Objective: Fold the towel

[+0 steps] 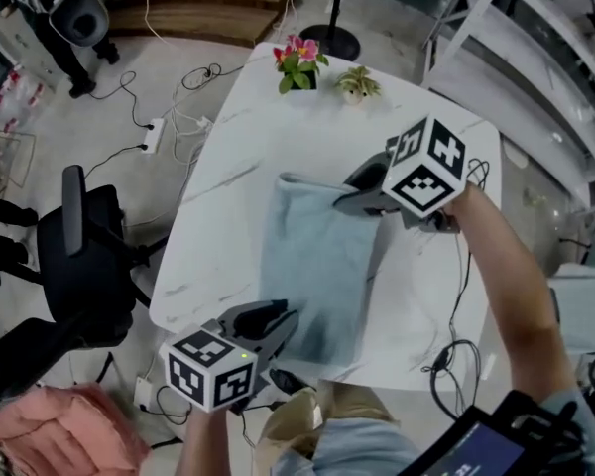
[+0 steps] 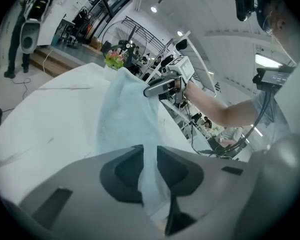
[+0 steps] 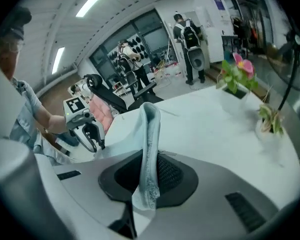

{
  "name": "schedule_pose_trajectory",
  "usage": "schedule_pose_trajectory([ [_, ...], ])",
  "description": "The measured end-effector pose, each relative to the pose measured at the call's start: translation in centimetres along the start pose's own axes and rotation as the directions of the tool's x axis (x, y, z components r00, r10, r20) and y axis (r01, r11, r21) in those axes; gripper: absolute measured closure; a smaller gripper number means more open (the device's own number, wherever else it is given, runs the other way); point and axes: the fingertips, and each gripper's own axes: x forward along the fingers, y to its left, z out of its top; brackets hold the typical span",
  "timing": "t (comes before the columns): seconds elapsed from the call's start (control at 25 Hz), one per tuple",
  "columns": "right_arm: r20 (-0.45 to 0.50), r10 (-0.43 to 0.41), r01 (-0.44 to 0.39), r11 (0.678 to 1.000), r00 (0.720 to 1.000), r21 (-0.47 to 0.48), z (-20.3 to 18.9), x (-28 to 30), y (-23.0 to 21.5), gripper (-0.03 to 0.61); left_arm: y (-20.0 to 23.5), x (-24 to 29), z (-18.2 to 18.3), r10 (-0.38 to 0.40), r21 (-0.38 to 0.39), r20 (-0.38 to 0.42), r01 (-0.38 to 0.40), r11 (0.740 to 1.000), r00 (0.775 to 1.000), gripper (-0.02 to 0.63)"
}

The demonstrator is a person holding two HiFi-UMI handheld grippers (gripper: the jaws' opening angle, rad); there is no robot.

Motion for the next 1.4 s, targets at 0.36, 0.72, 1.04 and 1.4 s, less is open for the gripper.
schedule_pose_trajectory([
  [0.36, 0.031, -0.273, 0.272, 0.929, 0.962, -0.251, 1.4, -1.5, 9.9, 0.508, -3.5, -5.6, -2.6, 0.024, 0.048, 0.088, -0.028, 0.998, 0.996, 0.529],
  [0.72, 0.069, -0.349, 0.348, 0.86, 0.935, -0.374, -1.5, 3.0, 17.8, 0.505, -5.4, -8.9, -7.1, 0.048, 0.052, 0.122, -0.054, 0.997, 0.991, 0.534],
  [1.04, 0.125, -0.386, 0.398, 0.791, 0.914, -0.465, -4.1, 6.1, 20.3, 0.499, -5.4, -9.6, -10.1, 0.072, 0.031, 0.117, -0.076, 0.997, 0.991, 0.534],
  [1.4, 0.134, -0.446, 0.445, 0.727, 0.885, -0.523, -7.4, 9.9, 20.4, 0.486, -4.0, -8.8, -11.3, 0.078, 0.015, 0.103, -0.08, 0.997, 0.992, 0.534],
])
